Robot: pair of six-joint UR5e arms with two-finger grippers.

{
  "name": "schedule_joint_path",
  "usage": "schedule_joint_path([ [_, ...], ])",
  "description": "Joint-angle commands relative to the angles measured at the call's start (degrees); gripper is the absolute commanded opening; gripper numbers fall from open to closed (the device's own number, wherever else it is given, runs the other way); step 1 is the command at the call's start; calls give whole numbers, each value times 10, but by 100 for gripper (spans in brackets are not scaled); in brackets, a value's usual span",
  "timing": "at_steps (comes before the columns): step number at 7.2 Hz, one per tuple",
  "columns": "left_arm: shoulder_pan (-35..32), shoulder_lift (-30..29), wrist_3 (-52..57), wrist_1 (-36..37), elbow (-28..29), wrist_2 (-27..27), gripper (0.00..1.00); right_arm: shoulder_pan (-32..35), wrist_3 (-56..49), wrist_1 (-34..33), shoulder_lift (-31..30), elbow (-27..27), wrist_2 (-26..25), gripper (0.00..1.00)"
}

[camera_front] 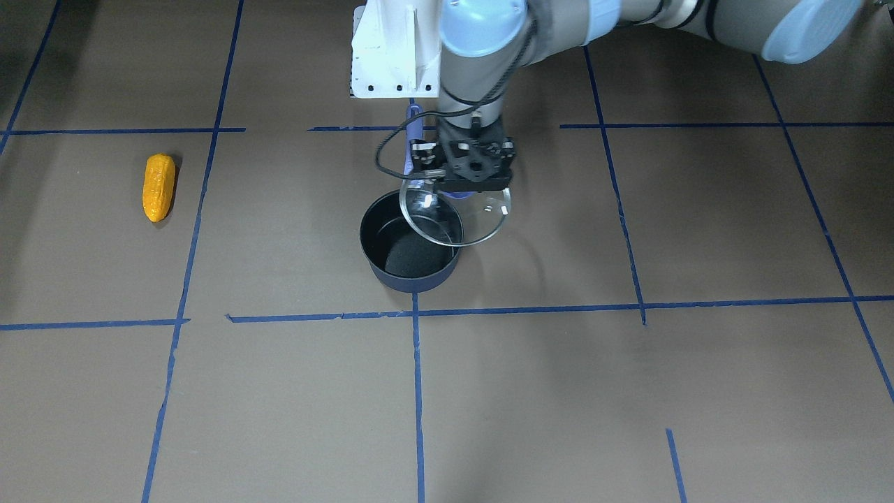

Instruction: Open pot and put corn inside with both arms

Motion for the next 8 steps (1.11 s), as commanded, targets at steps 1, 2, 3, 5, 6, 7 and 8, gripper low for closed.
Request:
schedule_joint_path([
  [1, -24, 85, 51, 1, -72, -1, 22, 0, -1, 0, 2, 3, 1, 100],
  [2, -27, 100, 59, -1, -74, -2, 22, 0, -1, 0, 2, 2, 1, 100],
  [3, -25, 118, 58, -14, -73, -2, 22, 0, -1, 1, 2, 2, 0, 100],
  [5, -8, 119, 33, -42, -51, -2, 22, 0, -1, 0, 2, 1, 0, 100],
  [6, 10, 132, 2, -91, -24, 0, 22, -1, 0, 0, 2, 0, 0, 100],
  [7, 19, 145, -8, -136, -14, 0, 22, -2, 0, 1, 2, 1, 0, 100],
  [8, 20, 166, -8, -154, -12, 0, 22, -4, 1, 1, 2, 2, 0, 99],
])
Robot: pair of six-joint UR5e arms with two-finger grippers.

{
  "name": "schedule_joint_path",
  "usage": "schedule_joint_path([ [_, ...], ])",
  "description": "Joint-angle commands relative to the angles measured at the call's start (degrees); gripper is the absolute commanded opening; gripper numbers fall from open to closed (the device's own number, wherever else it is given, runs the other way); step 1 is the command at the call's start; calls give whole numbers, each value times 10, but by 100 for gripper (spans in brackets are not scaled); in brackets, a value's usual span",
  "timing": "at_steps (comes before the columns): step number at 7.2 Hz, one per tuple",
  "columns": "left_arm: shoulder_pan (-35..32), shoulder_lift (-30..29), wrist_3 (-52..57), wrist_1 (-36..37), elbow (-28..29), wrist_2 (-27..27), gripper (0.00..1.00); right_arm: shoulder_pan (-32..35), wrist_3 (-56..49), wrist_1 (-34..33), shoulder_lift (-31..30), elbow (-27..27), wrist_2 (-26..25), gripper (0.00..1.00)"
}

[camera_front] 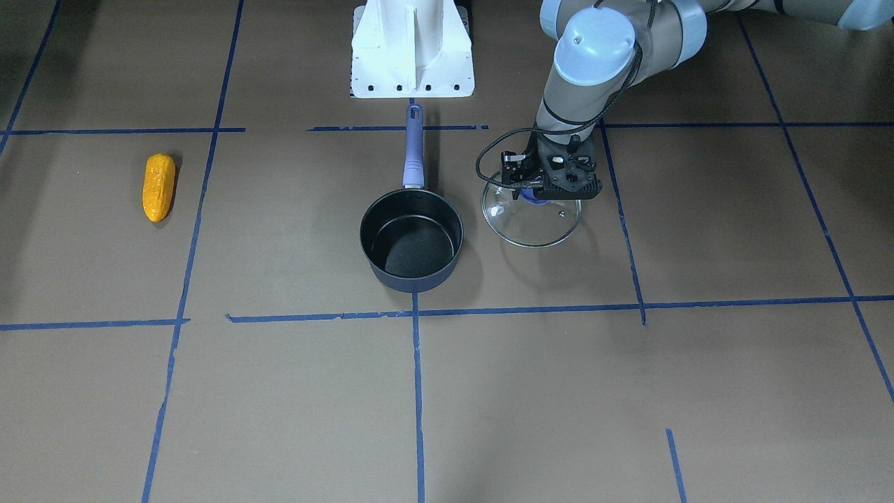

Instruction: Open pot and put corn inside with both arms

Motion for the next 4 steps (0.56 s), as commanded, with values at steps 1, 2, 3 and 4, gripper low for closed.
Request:
schedule_joint_path([
  [1, 6, 29, -8, -46, 10, 0, 22, -3, 1, 0, 2, 1, 1, 100],
  [2, 6, 52, -7, -71, 10, -1, 22, -4, 0, 0, 4, 3, 0, 100],
  [3, 6, 67, -7, -105, 12, 0, 22, -6, 0, -1, 13, 5, 0, 100],
  [4, 6, 68, -8, -107, 22, 0, 23, -6, 0, -1, 23, 5, 1, 100],
])
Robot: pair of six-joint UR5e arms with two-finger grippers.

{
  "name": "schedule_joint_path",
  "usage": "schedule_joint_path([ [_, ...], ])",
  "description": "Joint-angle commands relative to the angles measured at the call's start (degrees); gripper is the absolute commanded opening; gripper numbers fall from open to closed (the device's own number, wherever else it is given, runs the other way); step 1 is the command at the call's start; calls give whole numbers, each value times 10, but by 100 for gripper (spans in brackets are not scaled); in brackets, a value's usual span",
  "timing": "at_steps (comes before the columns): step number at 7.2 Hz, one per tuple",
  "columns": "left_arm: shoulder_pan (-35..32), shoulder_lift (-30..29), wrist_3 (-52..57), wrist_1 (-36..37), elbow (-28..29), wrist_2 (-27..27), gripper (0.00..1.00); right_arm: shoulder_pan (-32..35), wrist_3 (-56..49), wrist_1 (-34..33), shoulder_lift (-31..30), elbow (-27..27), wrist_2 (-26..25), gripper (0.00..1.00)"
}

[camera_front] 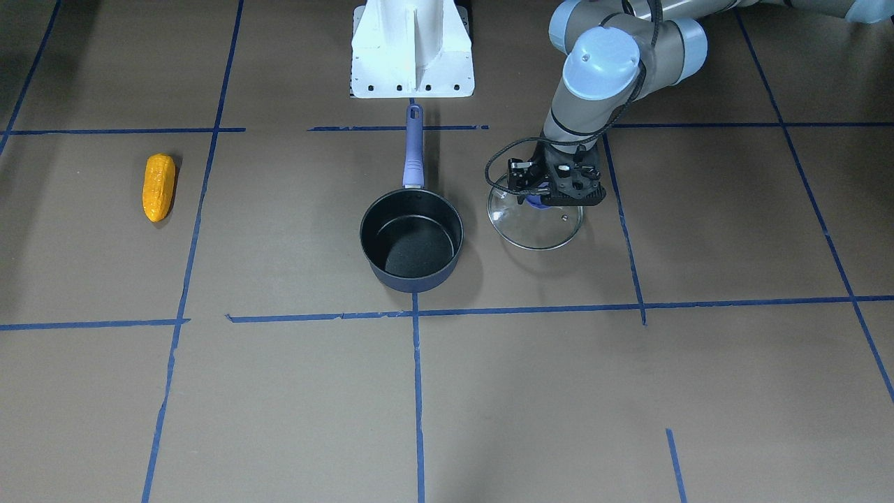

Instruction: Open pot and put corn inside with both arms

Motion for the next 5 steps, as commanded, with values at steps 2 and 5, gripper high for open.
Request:
schedule_joint_path([
  [2, 2, 10, 2, -20, 28, 0, 23, -4, 0, 0, 11, 0, 1, 100],
  [5, 1, 12, 6, -20, 29, 0, 25, -9, 1, 0, 11, 3, 2, 99],
])
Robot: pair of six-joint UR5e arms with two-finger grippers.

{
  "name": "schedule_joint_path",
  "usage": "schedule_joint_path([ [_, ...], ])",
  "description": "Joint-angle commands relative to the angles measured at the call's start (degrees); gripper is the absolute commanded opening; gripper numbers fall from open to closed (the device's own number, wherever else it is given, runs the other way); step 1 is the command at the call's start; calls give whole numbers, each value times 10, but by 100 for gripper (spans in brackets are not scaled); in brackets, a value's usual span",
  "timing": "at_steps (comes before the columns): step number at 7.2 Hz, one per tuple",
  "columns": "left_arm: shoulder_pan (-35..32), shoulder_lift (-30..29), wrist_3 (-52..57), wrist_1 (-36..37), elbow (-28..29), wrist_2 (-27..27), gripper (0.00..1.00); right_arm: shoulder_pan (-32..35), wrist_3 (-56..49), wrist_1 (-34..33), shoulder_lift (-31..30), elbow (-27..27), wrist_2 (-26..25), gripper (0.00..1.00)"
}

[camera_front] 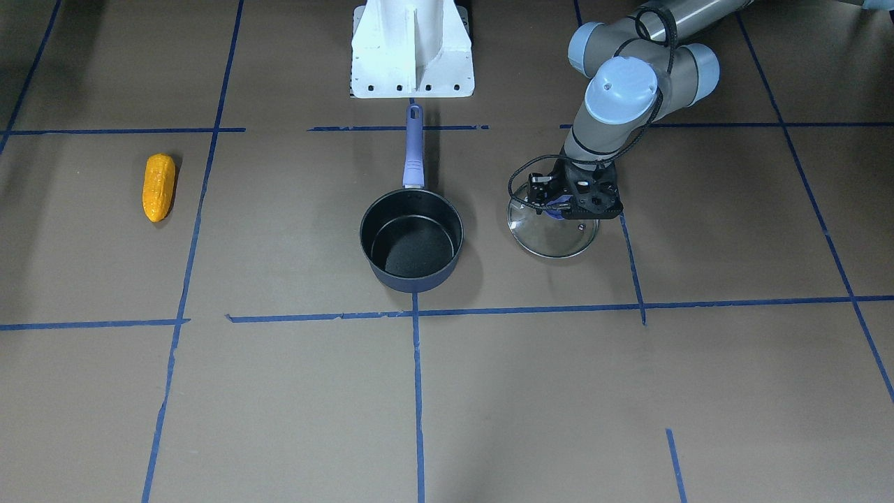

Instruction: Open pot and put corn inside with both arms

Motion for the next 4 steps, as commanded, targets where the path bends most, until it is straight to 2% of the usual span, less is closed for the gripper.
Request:
schedule_joint_path([
  [1, -1, 1, 1, 0, 0, 0, 30, -1, 0, 0, 0, 5, 6, 100],
  [3, -1, 2, 2, 0, 1, 0, 53, -1, 1, 0, 0, 10, 12, 100],
  [4, -1, 8, 2, -1, 0, 0, 72, -1, 1, 0, 0, 10, 12, 100],
])
